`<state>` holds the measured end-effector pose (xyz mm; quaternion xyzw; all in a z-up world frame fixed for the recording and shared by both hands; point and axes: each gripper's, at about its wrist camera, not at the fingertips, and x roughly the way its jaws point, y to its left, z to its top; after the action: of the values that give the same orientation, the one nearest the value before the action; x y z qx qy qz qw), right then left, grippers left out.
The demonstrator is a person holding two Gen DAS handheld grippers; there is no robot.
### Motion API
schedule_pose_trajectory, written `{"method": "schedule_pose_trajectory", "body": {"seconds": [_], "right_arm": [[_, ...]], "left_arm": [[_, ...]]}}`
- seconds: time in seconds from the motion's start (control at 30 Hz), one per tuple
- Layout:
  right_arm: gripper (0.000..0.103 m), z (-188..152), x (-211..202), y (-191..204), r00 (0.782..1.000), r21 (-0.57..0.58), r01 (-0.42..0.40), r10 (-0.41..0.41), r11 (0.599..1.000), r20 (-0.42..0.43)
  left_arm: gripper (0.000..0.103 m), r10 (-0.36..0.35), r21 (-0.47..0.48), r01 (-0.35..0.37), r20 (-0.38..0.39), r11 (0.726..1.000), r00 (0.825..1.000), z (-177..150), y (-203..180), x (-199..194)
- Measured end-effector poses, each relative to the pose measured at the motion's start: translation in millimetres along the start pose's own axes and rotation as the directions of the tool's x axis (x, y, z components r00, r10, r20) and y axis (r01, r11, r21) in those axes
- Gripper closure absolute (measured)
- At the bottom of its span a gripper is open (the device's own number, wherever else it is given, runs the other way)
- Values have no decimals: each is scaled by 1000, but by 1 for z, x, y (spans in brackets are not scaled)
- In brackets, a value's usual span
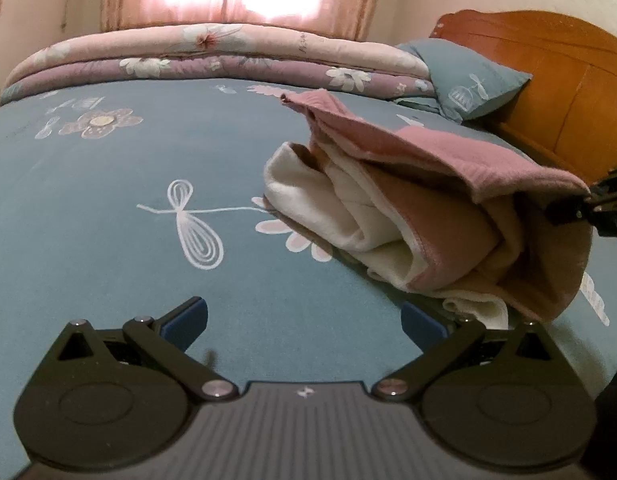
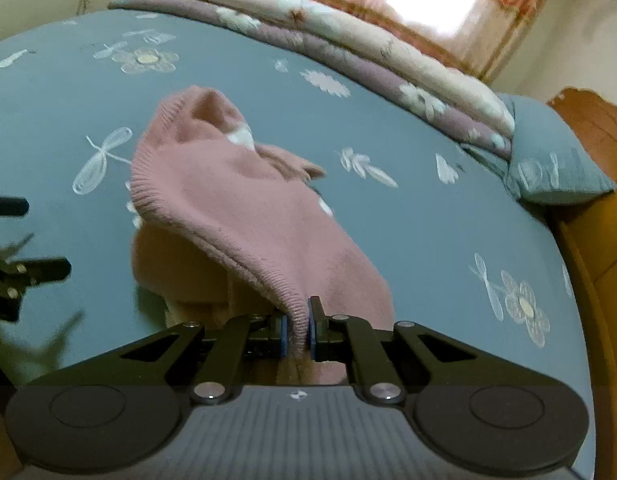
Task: Fold clothes
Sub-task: 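Grasp the pink sweater edge with the right gripper and lift it, then hold the sweater up with the right gripper while the left gripper approaches its hem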
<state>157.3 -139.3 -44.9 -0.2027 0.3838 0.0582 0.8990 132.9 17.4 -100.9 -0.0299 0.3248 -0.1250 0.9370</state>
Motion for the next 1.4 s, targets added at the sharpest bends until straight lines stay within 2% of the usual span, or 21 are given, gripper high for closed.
{"method": "schedule_pose_trajectory", "body": {"seconds": [0.1, 0.13, 0.23, 0.27, 0.4, 0.5, 0.6, 0.67, 0.73, 0.83, 0.87, 0.97, 1.07, 1.2, 1.3, 1.4], "right_arm": [[87, 3, -1, 5, 1000, -30, -5, 6, 1000, 21], [82, 4, -2, 8, 999, -42, -8, 9, 999, 33], [55, 10, -5, 20, 997, -100, 12, -4, 995, 83], [55, 13, -5, 25, 995, -126, 14, -1, 992, 102], [55, 22, 3, 43, 992, -217, 21, 7, 976, 125], [55, 25, 12, 58, 986, -299, 91, -44, 950, 161], [58, 25, 16, 74, 970, -377, 165, -82, 911, 228], [87, 24, 15, 78, 967, -399, 175, -83, 900, 239], [91, 25, 9, 72, 974, -364, 130, -51, 923, 219], [91, 23, -6, 51, 973, -290, 126, -62, 949, 220], [91, 20, -11, 43, 967, -262, 158, -96, 952, 235], [91, 11, -15, 16, 955, -196, 251, -209, 948, 211], [91, -1, -14, -15, 957, -100, 268, -252, 958, 144], [91, -22, -21, -36, 970, 0, 209, -207, 978, 124], [91, -37, -22, -33, 980, 32, 154, -157, 987, 121], [91, -48, -21, -24, 985, 24, 118, -120, 993, 127]], "left_arm": [[1, -40, 60, 41, -14, 997, 999, 8, 0, 3], [1, -58, 65, 59, -17, 996, 998, 12, 3, 4], [1, -110, 65, 112, -30, 992, 993, 23, 10, 6], [1, -121, 63, 123, -39, 990, 992, 27, 13, 7], [1, -89, 120, 96, -58, 988, 994, 32, 16, 11], [1, -88, 177, 94, -42, 980, 995, 32, 13, 10], [1, -109, 244, 108, -6, 964, 994, 29, 7, 7], [1, -115, 293, 103, 25, 951, 993, 25, 2, 5], [1, -120, 355, 97, 43, 930, 992, 21, -3, 5], [1, -119, 420, 90, 43, 903, 992, 18, -10, 9], [1, -121, 424, 91, 45, 901, 992, 18, -11, 9], [1, -128, 416, 101, 38, 904, 991, 21, -10, 13], [1, -138, 398, 110, 42, 911, 990, 27, -11, 16], [1, -134, 449, 84, 82, 890, 988, 32, -16, 21], [1, -144, 498, 61, 130, 865, 981, 40, -20, 24], [1, -197, 476, 124, 107, 871, 975, 63, -18, 32]]}}
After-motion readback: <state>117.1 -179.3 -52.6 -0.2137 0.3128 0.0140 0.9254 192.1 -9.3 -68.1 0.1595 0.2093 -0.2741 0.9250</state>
